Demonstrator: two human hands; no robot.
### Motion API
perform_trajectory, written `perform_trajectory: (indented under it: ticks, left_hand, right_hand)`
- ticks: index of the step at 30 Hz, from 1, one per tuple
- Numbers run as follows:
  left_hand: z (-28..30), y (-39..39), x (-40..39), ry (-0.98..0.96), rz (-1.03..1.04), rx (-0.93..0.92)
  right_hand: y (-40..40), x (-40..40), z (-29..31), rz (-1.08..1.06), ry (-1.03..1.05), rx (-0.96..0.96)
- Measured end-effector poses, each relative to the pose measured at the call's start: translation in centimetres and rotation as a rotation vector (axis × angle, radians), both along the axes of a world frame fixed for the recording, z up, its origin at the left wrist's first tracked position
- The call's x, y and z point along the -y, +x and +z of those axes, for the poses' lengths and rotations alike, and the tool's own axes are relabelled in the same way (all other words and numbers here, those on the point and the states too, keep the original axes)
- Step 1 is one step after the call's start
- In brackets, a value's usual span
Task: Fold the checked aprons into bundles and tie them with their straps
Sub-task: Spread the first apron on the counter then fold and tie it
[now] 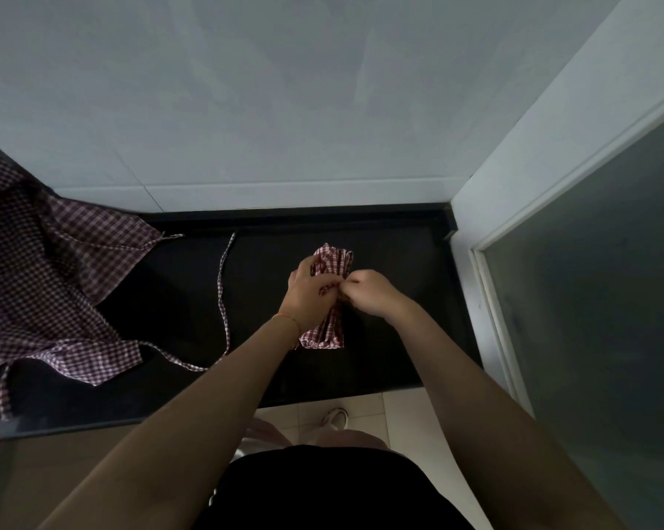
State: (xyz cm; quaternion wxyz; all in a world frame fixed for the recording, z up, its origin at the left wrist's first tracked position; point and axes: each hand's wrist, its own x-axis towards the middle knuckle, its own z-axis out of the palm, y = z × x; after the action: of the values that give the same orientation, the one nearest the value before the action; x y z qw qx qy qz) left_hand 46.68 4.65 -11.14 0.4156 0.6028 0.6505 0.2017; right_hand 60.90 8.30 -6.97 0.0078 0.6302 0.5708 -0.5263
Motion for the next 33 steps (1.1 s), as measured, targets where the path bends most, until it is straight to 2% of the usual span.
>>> perform_trajectory:
  ticks: [4,12,16,21,27,33]
  left_hand:
    - [0.4,0.4,0.1,-0.061,0.071,0.079]
    - [0.1,-0.2,0.3,-0.126,0.064,0.071]
    - [-0.2,-0.7,0.4,-0.113,0.04,0.042]
    - [0.0,-1.4,0.4,-0.116,0.024,0.058]
    - [-0.7,-1.7,0.4,0.022,0.071,0.032]
    - [-0.7,-1.6,0.6,0.004,0.033,-0.008]
  right_hand:
    - [-0.3,0.1,0.6,-0.066,-0.011,-0.039]
    - [-1.2,0.9,0.5,-0.252,-0.021,-0.137]
    - [-1.7,1.1,0.9,-0.178,0.031,-0.135]
    - [-1.2,0.6,1.1,-0.238,-0.036,-0.126]
    - [-1.4,0.4,1.0,-0.037,-0.135,0.038]
    - [-2.4,0.6,1.6,-0.099,-0.095,0.004]
